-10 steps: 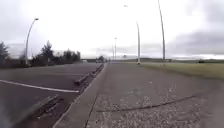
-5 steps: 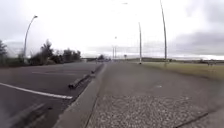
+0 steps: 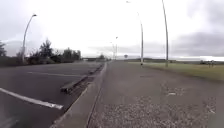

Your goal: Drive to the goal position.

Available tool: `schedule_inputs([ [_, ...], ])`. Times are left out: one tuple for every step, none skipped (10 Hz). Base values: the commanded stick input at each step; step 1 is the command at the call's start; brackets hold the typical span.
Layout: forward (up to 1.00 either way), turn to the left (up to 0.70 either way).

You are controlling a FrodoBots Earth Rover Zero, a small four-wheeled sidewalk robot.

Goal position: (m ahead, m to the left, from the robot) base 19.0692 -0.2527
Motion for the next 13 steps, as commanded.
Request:
schedule_inputs([
  [1.0, 0.0],
  [1.0, 0.0],
  [1.0, 0.0],
  [1.0, 0.0],
  [1.0, 0.0],
  [1.0, 0.0],
  [1.0, 0.0],
  [1.0, 0.0],
  [1.0, 0.0],
  [1.0, 0.0],
  [1.0, 0.0],
  [1.0, 0.0],
  [1.0, 0.0],
])
